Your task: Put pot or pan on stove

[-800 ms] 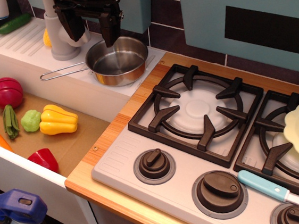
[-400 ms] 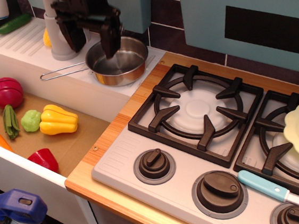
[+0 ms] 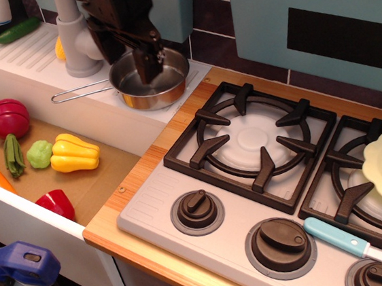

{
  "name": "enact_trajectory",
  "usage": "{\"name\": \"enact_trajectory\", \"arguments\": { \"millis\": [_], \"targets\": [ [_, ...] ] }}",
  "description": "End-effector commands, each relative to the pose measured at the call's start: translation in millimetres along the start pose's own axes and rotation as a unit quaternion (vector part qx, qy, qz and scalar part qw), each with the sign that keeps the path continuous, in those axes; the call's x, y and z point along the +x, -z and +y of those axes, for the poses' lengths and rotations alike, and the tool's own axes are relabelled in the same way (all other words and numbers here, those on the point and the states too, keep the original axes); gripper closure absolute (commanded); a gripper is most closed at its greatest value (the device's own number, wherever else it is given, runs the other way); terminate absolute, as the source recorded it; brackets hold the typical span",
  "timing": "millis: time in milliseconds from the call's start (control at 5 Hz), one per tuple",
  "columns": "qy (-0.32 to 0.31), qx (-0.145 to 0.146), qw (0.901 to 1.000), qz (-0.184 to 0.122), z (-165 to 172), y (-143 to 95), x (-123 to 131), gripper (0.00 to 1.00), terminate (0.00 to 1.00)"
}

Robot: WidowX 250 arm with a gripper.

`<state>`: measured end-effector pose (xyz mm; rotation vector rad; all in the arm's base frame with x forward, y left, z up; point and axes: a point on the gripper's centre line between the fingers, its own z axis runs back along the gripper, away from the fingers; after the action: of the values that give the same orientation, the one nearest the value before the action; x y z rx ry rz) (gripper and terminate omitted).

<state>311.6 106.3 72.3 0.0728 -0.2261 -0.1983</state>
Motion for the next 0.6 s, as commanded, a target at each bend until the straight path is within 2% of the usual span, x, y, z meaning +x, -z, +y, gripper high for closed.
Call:
{"name": "enact_trajectory", "arguments": {
  "millis": [0,400],
  "targets": [
    [0.026,-0.002,0.9983,-0.053,0.2,-3.8,15.4,0.00,0.00],
    [0.039,-0.027,0.9966,-0.068,1.6,15.2,19.1,0.00,0.00]
  ]
}}
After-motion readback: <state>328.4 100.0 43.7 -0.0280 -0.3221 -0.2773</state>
